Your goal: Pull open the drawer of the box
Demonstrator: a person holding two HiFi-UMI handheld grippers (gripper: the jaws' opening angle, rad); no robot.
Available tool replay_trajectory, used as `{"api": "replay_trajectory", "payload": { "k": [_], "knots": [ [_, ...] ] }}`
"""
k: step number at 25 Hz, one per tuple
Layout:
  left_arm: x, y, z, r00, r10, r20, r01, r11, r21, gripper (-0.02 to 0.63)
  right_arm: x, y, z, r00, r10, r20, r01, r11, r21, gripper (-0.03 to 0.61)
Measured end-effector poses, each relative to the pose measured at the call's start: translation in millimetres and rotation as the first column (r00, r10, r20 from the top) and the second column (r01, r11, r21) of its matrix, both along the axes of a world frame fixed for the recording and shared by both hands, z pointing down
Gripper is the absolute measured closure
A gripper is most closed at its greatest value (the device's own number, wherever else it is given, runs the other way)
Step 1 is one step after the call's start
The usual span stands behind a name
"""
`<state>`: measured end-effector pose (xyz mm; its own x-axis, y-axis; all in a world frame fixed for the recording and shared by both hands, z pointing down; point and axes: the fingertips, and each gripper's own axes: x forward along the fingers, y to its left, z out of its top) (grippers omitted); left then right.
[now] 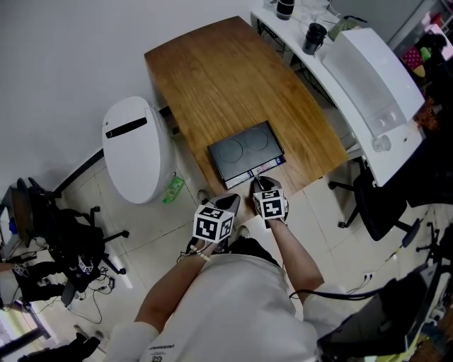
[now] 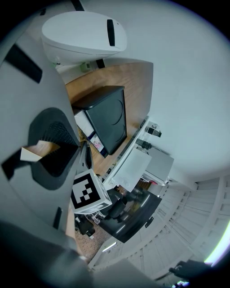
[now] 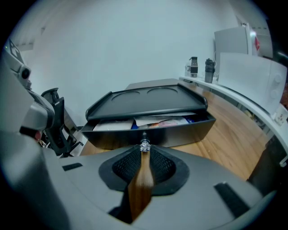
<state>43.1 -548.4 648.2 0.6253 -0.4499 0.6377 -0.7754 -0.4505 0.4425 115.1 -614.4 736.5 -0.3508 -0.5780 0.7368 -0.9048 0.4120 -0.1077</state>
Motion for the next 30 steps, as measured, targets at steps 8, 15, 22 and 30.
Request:
{"api": "replay_trajectory", "payload": {
  "k": [8, 15, 22, 30],
  "knots": [
    [3, 5, 0, 1.0, -0.006, -0.002, 0.006, 1.0, -0.001, 0.614, 4, 8, 0, 1.0, 0.001, 0.001, -0.001, 1.0, -0.003, 0.525],
    [1, 11, 2, 1.0, -0.019, -0.003, 0.019, 1.0, -0.003, 0.614, 7, 13, 0, 1.0, 0.001, -0.001, -0.001, 1.0, 0.001, 0.525],
    [1, 14, 3, 1.0, -0.024, -0.004, 0.024, 1.0, -0.004, 0.614, 9, 17, 2, 1.0, 0.001, -0.007, -0.001, 1.0, 0.006, 0.525],
    [4, 17, 3, 1.0, -0.017, -0.004, 0.017, 1.0, -0.001, 0.614, 10, 24, 1, 1.0, 0.006, -0.003, -0.006, 1.0, -0.003, 0.525]
  ]
}}
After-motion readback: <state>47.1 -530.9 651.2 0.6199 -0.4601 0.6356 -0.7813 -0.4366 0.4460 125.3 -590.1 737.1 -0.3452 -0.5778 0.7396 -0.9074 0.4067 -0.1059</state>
